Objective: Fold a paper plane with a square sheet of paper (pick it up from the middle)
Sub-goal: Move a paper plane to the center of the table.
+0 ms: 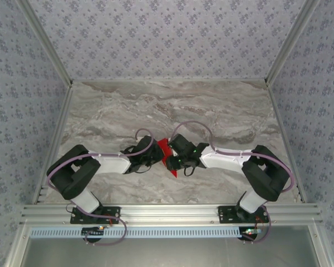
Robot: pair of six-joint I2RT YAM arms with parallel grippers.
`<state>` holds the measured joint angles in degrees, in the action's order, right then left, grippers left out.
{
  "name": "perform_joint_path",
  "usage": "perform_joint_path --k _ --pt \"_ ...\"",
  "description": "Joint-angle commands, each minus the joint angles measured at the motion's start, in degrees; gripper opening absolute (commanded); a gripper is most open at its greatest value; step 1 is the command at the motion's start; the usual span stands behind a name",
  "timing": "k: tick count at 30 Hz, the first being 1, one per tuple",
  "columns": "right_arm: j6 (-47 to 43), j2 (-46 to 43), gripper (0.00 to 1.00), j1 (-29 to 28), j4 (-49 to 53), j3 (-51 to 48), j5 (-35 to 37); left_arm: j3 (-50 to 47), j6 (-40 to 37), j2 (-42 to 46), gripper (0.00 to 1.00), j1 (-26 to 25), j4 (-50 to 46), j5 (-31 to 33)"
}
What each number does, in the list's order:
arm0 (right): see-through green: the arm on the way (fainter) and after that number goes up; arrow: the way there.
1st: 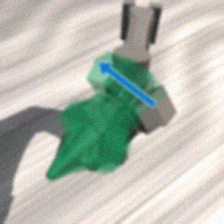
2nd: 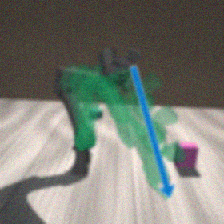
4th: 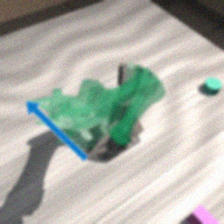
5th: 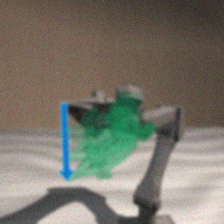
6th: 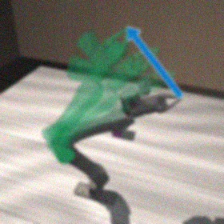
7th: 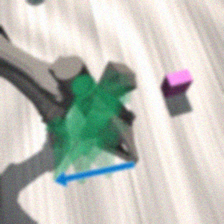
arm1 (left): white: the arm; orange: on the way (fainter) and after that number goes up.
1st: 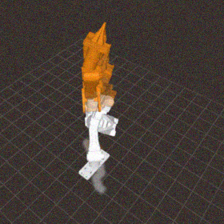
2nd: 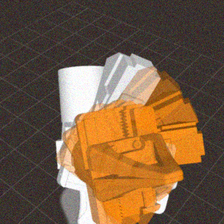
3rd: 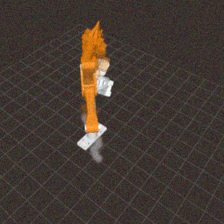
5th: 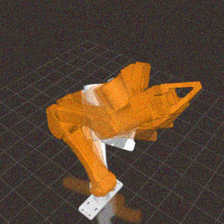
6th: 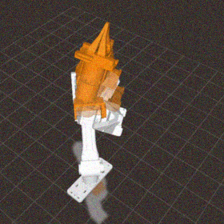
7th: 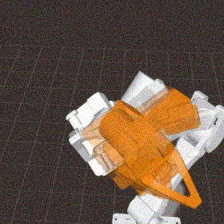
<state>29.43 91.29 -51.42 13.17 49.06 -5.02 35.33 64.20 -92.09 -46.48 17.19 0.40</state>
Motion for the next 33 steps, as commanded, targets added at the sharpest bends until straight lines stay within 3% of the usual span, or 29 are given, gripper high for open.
perform_joint_path --k 1,15,23,33 --pt "1.5 -0.6 0.34 -0.9 2.8 -0.6 2.1 0.4 0.9 0.8 0.0 0.3 0.6 -0.1" --pt "2.5 -3.0 0.28 -2.7 5.1 -1.4 5.3 0.7 0.8 0.4 0.0 0.4 0.0 -0.2" --pt "3.4 -5.2 0.4 -2.4 4.6 -0.8 5.8 0.6 0.7 0.5 0.0 0.3 0.0 -0.4" --pt "3.3 -1.6 0.36 -2.1 3.1 -0.3 3.1 0.6 0.9 0.2 0.0 0.3 0.4 -0.7"
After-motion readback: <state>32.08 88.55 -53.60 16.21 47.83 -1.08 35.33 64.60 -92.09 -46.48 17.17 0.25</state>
